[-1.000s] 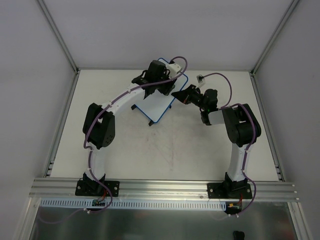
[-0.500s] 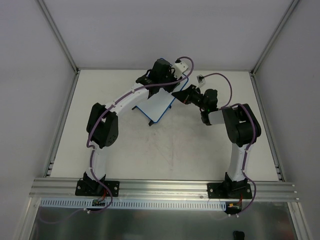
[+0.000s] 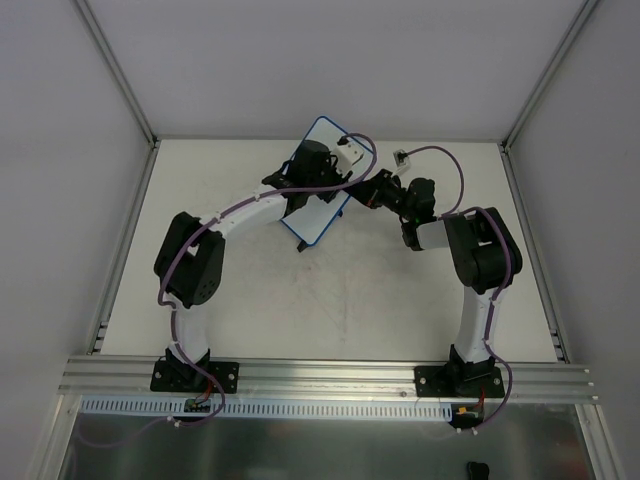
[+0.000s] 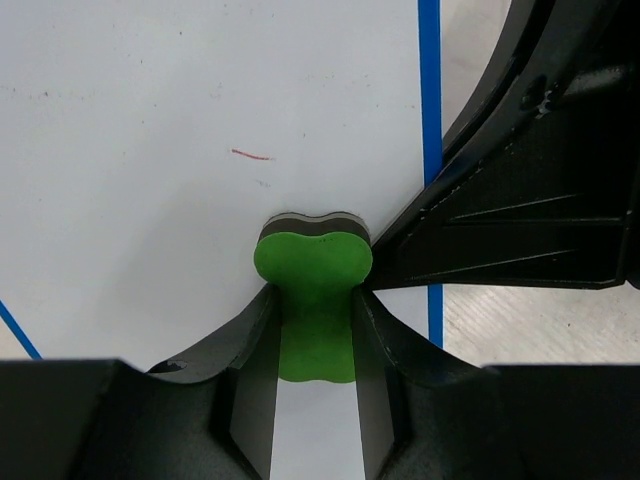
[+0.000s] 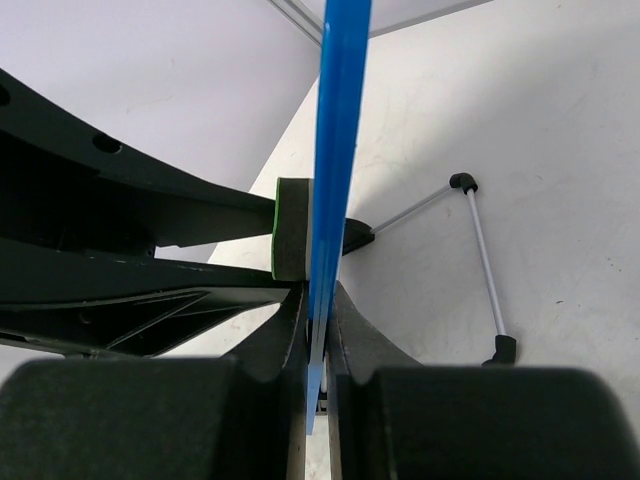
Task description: Erase the whiteboard
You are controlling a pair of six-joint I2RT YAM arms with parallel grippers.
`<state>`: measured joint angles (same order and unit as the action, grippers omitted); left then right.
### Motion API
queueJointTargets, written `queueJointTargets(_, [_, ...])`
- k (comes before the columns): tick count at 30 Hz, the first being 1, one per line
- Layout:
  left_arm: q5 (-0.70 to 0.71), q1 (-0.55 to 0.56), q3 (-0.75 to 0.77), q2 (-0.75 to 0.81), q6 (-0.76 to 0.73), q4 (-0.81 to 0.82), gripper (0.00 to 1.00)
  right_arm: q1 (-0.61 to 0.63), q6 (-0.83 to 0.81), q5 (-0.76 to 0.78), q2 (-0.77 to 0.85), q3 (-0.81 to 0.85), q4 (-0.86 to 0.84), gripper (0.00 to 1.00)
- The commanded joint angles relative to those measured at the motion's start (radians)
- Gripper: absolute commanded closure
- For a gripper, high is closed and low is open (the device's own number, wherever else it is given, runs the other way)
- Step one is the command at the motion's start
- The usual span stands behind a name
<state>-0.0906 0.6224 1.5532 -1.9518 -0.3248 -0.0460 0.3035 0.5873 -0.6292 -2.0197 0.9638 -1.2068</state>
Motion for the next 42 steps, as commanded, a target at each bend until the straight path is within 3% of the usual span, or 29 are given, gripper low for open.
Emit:
queueJointTargets(1, [0.057, 0.004, -0.102, -0.035, 0.050, -0.141, 1.00, 0.045, -0.081, -0.095, 0.050, 0.003, -0.076, 1.00])
queueJointTargets(8, [0.003, -0.056, -0.058, -0.050, 0.122, -0.123, 1.00, 0.045, -0.081, -0.095, 0.050, 0.001, -0.076, 1.00])
queueJointTargets(15, [-0.029, -0.056, 0.212, -0.131, 0.066, -0.132, 1.00, 0.046, -0.081, -0.098, 0.049, 0.004, -0.077, 1.00])
queueJointTargets(24, [-0.058, -0.050, 0.398, -0.213, 0.030, -0.140, 1.00, 0.045, -0.080, -0.098, 0.045, 0.010, -0.074, 1.00])
queueJointTargets(32, [-0.002, -0.026, 0.308, -0.191, 0.007, -0.175, 1.00, 0.046, -0.080, -0.099, 0.047, 0.009, -0.074, 1.00])
queueJointTargets(42, [0.150, -0.041, -0.042, -0.039, 0.130, -0.173, 1.00, 0.045, -0.080, -0.095, 0.049, 0.006, -0.074, 1.00])
